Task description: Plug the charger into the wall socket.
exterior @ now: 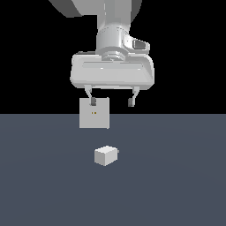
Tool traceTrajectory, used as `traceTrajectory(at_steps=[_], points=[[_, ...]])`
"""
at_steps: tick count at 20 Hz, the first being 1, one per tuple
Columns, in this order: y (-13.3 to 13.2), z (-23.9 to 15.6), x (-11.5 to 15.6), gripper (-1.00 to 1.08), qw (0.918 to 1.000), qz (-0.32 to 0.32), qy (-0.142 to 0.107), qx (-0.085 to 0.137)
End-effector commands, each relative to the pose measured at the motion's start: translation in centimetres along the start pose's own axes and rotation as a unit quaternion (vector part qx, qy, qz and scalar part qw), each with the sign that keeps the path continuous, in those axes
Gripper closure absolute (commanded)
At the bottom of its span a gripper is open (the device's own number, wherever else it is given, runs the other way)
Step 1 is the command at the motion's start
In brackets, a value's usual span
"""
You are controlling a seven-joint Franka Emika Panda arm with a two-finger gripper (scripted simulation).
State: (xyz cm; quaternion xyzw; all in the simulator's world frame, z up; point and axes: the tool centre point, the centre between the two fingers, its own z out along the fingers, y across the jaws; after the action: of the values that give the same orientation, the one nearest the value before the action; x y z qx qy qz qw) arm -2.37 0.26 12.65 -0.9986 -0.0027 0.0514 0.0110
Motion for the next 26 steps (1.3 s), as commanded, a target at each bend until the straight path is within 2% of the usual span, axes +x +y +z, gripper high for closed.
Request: traceTrajectory(at_steps=[1, 6, 12, 19, 26], points=[[0.0, 0.0, 0.0, -0.92, 1.0, 0.0, 0.0, 0.0], [0.0, 0.1, -0.1, -0.92, 1.0, 0.006, 0.004, -0.001], [0.0, 0.5, -0.5, -0.92, 0.9994, 0.029, 0.02, -0.004], [-0.1, 1.3, -1.2, -0.92, 0.9955, 0.077, 0.054, -0.011], [-0.3, 2.5, -1.9, -0.92, 0.9857, 0.137, 0.097, -0.02]])
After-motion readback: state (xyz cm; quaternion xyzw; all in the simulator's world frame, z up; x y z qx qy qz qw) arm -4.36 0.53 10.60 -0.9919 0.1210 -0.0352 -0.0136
